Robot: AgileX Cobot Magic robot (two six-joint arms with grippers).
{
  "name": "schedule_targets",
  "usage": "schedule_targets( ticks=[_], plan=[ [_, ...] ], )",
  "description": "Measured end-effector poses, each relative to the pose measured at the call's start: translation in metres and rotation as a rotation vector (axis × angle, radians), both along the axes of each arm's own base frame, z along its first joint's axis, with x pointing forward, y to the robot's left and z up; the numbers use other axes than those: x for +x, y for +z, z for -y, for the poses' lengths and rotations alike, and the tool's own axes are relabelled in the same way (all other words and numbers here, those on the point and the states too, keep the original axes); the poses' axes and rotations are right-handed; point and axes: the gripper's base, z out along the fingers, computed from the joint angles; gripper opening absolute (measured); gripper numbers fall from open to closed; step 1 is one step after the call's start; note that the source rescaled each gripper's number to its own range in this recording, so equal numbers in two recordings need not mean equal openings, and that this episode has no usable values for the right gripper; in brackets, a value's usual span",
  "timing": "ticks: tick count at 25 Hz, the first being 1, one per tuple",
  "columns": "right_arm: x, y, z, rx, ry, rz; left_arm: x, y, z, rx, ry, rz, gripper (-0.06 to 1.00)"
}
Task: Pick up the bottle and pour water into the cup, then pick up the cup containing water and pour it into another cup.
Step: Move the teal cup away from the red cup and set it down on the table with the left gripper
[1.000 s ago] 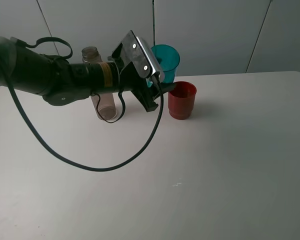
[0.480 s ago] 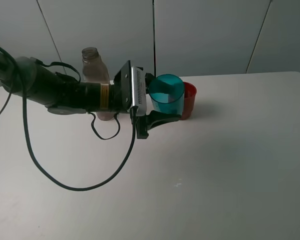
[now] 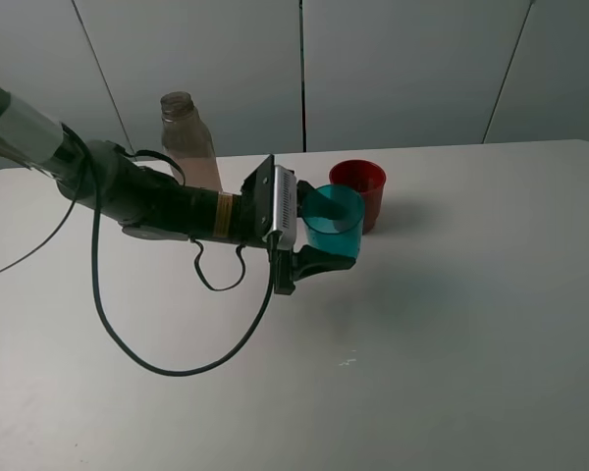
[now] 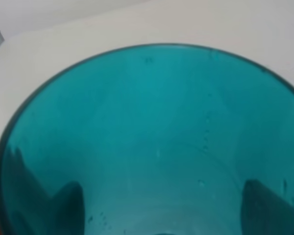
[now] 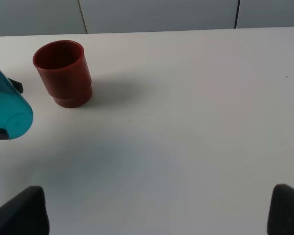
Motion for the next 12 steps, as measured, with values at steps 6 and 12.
schedule_targets(
  ticks=[6, 12],
  plan=[
    [0.000, 0.000, 0.000, 0.000, 0.000, 0.000, -0.002, -0.023, -0.002, 0.033, 0.003, -0.053, 0.17],
    [0.000, 0.000, 0.000, 0.000, 0.000, 0.000, -0.002, -0.038, -0.005, 0.063, 0.015, -0.082, 0.17]
  ],
)
